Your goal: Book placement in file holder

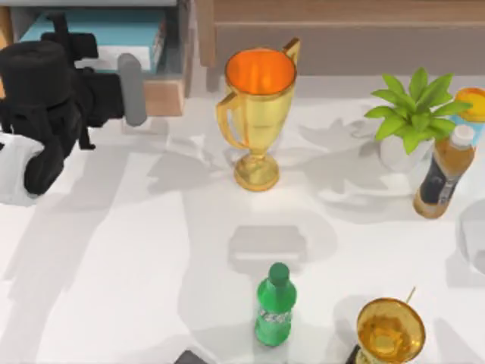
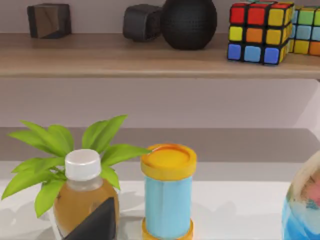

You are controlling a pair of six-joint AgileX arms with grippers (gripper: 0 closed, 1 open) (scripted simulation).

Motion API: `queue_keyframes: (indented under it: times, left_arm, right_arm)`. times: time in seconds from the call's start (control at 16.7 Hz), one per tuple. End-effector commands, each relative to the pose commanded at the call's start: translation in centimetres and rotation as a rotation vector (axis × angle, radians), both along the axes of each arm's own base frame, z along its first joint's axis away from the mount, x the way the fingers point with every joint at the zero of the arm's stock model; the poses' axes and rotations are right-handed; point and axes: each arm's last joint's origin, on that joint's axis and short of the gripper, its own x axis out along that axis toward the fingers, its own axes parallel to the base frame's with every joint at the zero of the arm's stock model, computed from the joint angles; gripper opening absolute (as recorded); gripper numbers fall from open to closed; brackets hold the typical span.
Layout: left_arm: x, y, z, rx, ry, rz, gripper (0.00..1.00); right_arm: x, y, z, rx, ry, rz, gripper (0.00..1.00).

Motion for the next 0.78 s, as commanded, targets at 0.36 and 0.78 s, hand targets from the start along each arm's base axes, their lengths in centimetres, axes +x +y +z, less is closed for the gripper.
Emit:
queue_keyframes:
  times: [0.36,0.78]
  left_arm:
    - [0.00,0.00,0.00,0.000,0.000,0.000,0.90]
    - [0.00,0.00,0.00,0.000,0.000,0.000,1.00]
  right_arm:
    - [0.00,0.00,0.00,0.000,0.000,0.000,1.00]
    - [0.00,0.00,0.00,0.000,0.000,0.000,1.00]
